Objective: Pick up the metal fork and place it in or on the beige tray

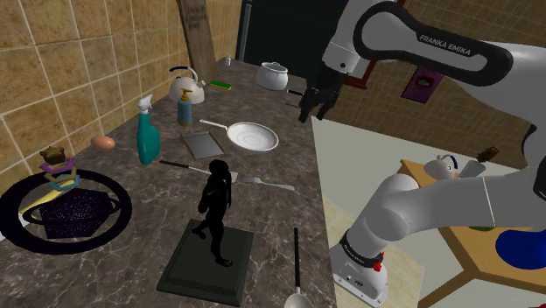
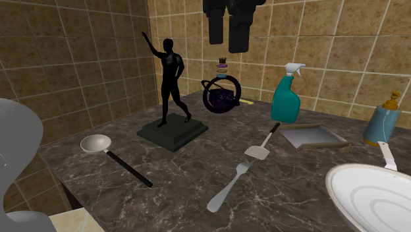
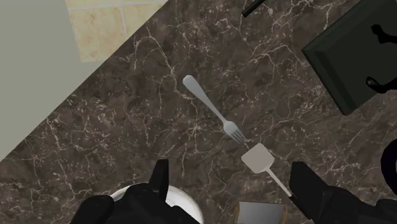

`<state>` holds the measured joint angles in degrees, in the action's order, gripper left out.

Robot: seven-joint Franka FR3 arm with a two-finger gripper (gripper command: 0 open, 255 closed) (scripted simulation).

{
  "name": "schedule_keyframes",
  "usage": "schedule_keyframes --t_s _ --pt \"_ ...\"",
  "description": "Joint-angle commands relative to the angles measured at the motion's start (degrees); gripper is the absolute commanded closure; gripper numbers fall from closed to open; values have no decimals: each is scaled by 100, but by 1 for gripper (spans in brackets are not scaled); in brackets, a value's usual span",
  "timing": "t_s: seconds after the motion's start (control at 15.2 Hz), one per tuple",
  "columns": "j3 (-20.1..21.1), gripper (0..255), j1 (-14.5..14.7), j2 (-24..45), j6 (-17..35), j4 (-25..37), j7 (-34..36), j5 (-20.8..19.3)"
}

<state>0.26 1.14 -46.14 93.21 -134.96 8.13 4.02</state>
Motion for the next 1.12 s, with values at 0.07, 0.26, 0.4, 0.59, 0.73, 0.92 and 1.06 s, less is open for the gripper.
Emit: schedule_keyframes --t_s 0.07,0.26,0.4,0.59,0.73,0.92,1.06 --pt "42 0 35 12 202 -177 -47 -13" --pt "167 0 141 100 826 -674 -182 -55" --pt "250 0 211 205 1258 -976 -265 -85" --pt "378 0 307 437 1932 -1381 -378 -135" --pt "465 0 365 646 2401 -1617 -443 -178" --pt "601 0 432 1047 3135 -1914 -520 -263" --pt "698 0 459 1374 3642 -2071 -551 -343"
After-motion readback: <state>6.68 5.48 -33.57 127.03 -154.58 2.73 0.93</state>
